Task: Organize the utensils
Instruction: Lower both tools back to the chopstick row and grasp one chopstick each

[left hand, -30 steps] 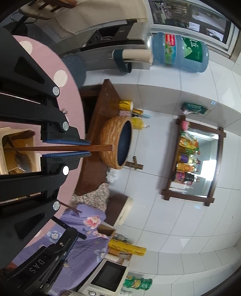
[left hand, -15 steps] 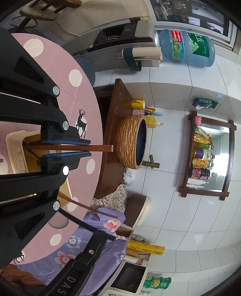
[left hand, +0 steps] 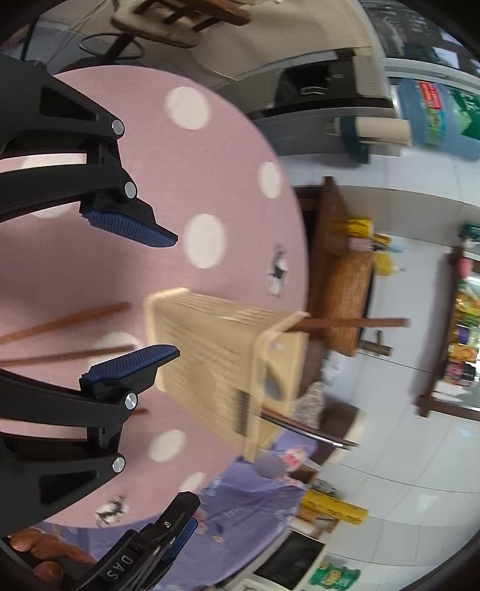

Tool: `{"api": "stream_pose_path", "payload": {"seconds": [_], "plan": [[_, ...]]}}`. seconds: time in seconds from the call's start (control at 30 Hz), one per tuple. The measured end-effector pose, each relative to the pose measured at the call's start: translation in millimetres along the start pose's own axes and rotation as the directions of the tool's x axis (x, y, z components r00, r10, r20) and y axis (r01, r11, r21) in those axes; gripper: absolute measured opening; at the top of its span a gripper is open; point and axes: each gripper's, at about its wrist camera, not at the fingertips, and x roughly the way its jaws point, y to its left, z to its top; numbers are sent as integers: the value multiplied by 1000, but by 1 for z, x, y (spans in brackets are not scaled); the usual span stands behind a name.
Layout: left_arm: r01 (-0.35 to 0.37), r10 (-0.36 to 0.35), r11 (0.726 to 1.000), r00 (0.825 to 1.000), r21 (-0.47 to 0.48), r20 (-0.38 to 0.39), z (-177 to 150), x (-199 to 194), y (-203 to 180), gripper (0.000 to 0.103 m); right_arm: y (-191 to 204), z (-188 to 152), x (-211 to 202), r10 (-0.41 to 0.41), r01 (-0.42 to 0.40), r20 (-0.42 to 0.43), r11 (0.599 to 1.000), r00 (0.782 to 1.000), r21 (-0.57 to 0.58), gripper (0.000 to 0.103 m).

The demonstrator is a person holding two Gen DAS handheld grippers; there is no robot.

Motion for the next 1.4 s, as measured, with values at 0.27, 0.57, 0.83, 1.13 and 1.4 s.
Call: {"api": "stream_pose_path", "payload": {"seconds": [0.27,0.57,0.83,1.13,1.4], "plan": [[11,-8,1000,986,17,-164,-49,24,3,47,-1,-70,17,-9,14,-120,999,993,40,55],[-14,35,995,974,95,-225,-61,51,-23,34,-2,-92,19,-24,30,-148,999,989,38,55],[-57,86,989,972,138,-218,-54,65,-28,16,-6,-95,32,-11,25,-202,997,979,67,50],[-43,70,992,969,117,-237,-47,70,-19,12,7,-92,66,-28,41,-279,998,960,40,36],[-50,75,993,968,110,-238,-46,71,-21,11,9,-74,97,-83,96,-278,995,957,36,19]]}}
